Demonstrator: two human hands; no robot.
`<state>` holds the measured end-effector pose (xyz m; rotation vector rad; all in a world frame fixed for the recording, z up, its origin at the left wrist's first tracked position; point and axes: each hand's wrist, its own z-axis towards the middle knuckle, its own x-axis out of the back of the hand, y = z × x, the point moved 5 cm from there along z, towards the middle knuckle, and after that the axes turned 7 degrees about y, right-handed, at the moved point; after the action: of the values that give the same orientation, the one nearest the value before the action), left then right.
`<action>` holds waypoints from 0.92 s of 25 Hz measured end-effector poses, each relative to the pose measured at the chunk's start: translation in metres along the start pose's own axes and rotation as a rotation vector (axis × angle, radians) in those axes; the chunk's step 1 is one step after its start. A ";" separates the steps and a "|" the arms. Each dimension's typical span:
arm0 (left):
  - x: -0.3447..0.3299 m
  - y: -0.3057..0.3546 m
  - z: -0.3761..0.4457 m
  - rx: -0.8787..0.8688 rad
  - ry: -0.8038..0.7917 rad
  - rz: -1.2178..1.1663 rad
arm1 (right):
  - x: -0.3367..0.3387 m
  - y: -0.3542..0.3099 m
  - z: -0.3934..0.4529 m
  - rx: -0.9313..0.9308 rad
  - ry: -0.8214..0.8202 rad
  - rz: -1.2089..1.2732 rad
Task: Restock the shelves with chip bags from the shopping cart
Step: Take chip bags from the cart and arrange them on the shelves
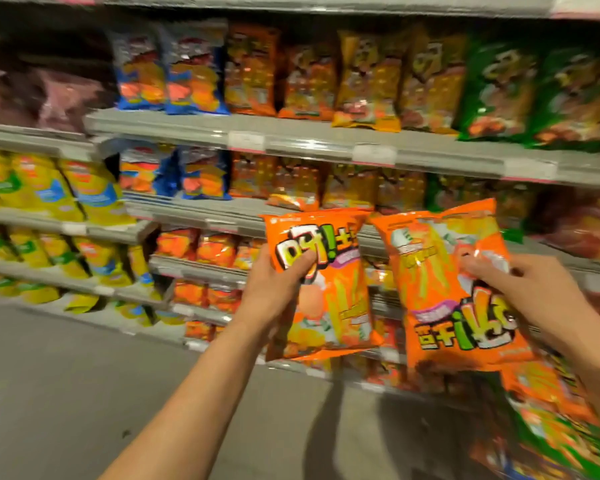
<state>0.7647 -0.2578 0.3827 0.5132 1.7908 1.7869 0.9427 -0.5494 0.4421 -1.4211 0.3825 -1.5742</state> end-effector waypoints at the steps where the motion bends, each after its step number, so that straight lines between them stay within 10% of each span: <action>1: 0.017 0.003 0.002 -0.007 0.027 -0.015 | -0.013 -0.013 0.002 0.019 0.004 -0.022; 23: 0.188 -0.044 0.140 0.266 0.335 0.017 | -0.279 -0.121 0.128 0.241 -0.249 -0.062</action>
<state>0.7115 -0.0328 0.3225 0.3442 2.2786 1.7334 0.9707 -0.2233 0.4010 -1.4275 0.0006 -1.4171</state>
